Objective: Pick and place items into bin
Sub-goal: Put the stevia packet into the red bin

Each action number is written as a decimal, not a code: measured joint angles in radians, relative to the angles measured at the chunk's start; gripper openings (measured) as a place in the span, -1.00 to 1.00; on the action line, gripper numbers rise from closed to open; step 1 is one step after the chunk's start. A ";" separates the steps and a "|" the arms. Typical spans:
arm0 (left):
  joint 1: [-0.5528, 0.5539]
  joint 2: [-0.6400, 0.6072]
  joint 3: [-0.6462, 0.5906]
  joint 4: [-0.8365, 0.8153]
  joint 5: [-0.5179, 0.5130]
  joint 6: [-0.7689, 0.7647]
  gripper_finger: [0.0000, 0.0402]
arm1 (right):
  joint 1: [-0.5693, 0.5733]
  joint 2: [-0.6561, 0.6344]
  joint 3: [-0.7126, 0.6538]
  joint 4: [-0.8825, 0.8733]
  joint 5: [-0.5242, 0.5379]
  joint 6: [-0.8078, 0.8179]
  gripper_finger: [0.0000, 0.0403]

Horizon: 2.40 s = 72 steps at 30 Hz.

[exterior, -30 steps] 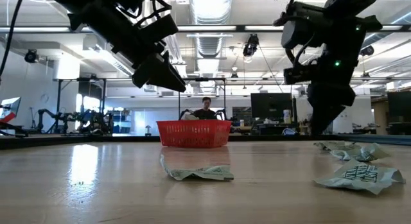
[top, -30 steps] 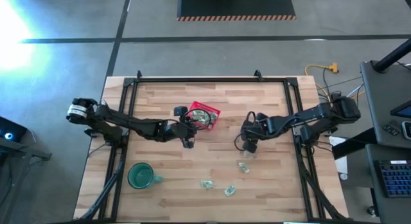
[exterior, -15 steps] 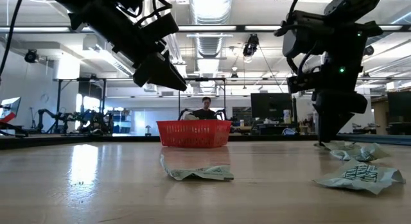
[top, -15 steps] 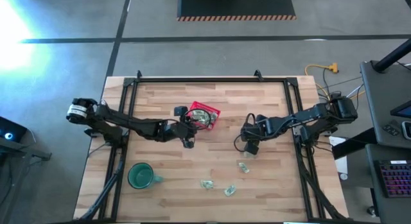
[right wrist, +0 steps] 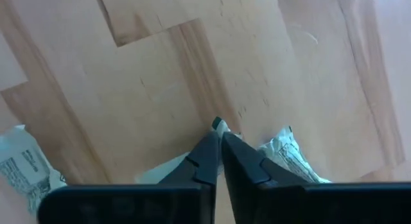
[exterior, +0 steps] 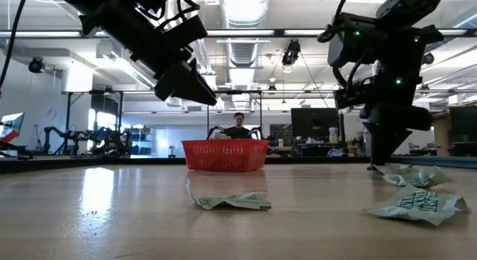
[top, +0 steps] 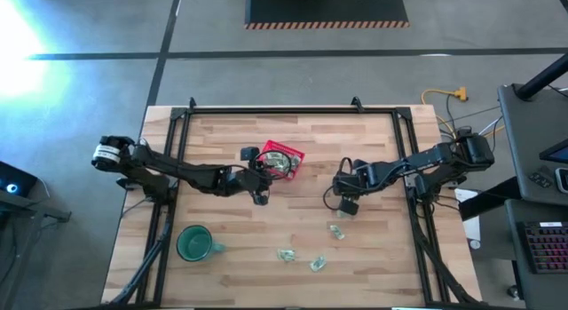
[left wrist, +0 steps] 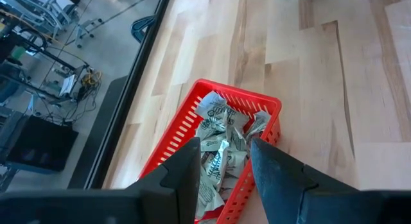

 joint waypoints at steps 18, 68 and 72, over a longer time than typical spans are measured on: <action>-0.040 -0.008 0.002 -0.069 0.001 -0.042 -0.40 | 0.000 -0.002 0.006 0.267 0.002 -0.279 -0.96; -0.149 -0.103 -0.002 -0.209 0.001 -0.131 -0.40 | -0.246 0.337 0.089 1.258 0.087 -0.569 -0.89; -0.149 -0.103 -0.002 -0.207 0.001 -0.131 -0.40 | -0.246 0.318 0.089 1.230 0.087 -0.568 -0.71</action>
